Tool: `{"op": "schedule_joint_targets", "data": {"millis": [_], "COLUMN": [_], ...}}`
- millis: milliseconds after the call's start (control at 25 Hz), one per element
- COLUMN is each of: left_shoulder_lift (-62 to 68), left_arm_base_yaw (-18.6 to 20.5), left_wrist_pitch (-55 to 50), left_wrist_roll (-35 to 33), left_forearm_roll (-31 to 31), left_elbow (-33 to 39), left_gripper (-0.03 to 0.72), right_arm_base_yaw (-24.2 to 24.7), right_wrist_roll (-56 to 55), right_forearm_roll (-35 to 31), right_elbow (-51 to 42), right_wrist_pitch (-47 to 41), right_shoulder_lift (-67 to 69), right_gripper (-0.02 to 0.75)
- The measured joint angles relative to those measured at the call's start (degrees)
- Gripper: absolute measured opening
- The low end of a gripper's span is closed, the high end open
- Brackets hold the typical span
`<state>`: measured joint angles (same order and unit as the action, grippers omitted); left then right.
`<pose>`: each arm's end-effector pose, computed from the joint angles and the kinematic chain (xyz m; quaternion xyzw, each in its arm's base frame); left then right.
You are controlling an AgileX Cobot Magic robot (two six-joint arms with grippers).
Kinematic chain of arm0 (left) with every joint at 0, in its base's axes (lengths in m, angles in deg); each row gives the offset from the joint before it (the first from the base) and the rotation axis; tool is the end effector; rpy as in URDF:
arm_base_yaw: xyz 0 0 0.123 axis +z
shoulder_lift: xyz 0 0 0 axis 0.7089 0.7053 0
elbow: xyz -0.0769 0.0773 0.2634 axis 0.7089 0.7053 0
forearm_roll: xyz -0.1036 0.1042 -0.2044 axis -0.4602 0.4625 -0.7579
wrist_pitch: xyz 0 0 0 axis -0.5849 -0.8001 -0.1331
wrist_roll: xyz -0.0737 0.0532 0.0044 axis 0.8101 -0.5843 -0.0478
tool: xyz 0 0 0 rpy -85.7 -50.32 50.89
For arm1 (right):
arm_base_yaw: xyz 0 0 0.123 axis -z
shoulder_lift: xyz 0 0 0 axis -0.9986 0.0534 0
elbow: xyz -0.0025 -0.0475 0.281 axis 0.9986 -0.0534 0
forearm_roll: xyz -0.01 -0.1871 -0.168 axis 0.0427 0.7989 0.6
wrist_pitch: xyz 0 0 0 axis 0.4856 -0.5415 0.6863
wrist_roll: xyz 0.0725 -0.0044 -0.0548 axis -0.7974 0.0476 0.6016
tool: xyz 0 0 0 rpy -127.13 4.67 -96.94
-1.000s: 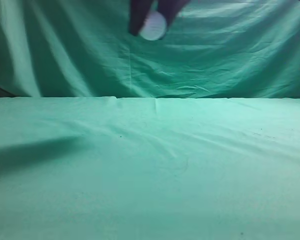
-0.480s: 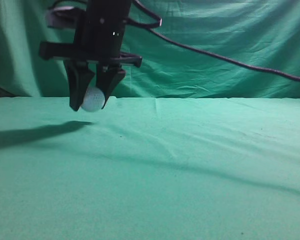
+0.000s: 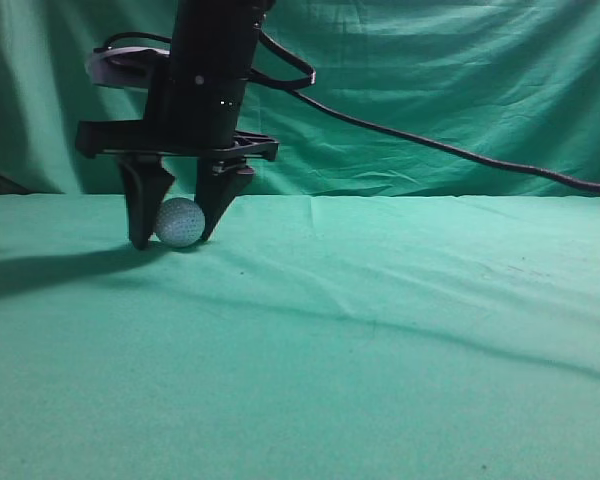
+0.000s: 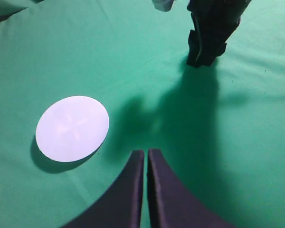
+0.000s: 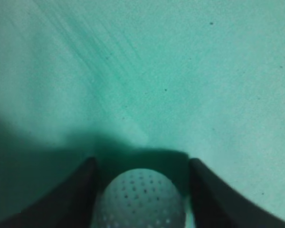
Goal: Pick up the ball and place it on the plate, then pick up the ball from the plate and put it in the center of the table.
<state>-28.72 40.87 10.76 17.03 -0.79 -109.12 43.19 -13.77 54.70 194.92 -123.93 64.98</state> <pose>0.0972 -0.0204 0.3040 0.2246 0.8525 0.0036 0.4720 0.3694 0.3615 0.1647 -0.4388 0.8784 0.0858 0.1689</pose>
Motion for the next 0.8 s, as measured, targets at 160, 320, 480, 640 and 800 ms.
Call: {"op": "schedule_joint_targets", "data": {"millis": [160,320,480,640,800], "left_shoulder_lift": [0.0,0.0,0.0,-0.1,-3.33], "left_arm_base_yaw": [0.0,0.0,0.0,0.0,0.0], "left_wrist_pitch": [0.0,0.0,0.0,0.0,-0.12], "left_wrist_roll": [0.0,0.0,0.02,0.12,0.12], "left_forearm_roll": [0.0,0.0,-0.52,-4.26,-8.17], "left_elbow": [0.0,0.0,0.0,0.0,0.0], "left_gripper": [0.0,0.0,0.0,0.0,0.0], "right_arm_base_yaw": [-0.04,-0.04,-0.04,-0.04,-0.04], "right_wrist_roll": [0.0,0.0,0.0,0.0,-0.51], "right_forearm_roll": [0.21,0.83,2.93,4.68,5.43], "right_elbow": [0.4,3.34,7.25,8.13,8.45], "right_wrist_pitch": [-0.04,-3.85,-10.66,-15.67,-16.94], "right_shoulder_lift": [-0.51,-3.96,-10.3,-18.92,-27.08], "right_gripper": [0.592,0.587,0.388,0.111,0.0]}}
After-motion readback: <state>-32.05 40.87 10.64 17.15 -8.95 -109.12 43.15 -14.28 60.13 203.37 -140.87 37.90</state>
